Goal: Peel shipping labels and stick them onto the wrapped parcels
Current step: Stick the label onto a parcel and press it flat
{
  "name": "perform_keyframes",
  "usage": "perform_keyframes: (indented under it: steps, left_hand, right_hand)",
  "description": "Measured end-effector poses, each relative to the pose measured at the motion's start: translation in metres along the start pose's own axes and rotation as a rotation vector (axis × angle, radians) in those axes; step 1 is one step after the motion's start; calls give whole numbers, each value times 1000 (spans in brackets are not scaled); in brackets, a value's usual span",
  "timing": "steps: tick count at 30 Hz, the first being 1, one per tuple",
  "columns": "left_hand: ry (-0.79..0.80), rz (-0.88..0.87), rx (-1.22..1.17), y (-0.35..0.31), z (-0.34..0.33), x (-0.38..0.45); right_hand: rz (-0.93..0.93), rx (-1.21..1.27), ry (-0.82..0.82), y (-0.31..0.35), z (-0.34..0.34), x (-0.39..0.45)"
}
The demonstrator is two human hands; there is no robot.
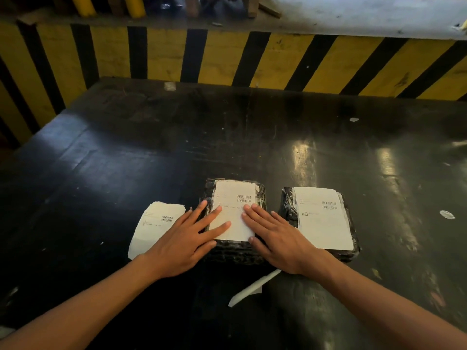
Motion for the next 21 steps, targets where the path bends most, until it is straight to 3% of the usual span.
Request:
perform_keyframes:
  steps: [8,11,15,21]
  left_hand:
    - [-51,-130,113,9,-13,-41]
    - [-190,-151,10,14,4,-44]
    - [-370,13,-185,8,32,-9]
    - [-224,255,-284,-5,33,76]
  right_hand:
    - [17,7,-10,-4,-2,1]
    - [21,83,-75,-3,7,4]
    - [-72,118,-208,-2,28,23]
    - [-165,-31,-55,6,38,62]
Point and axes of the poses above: each hand's wrist, its own x-axis towards the middle knuckle, its own z-axis out of the back of the hand, y = z × x, the point moved 2 cm from there along x, towards the middle knuckle, and after that the axes turned 5 degrees about y, right-handed, at the moved point
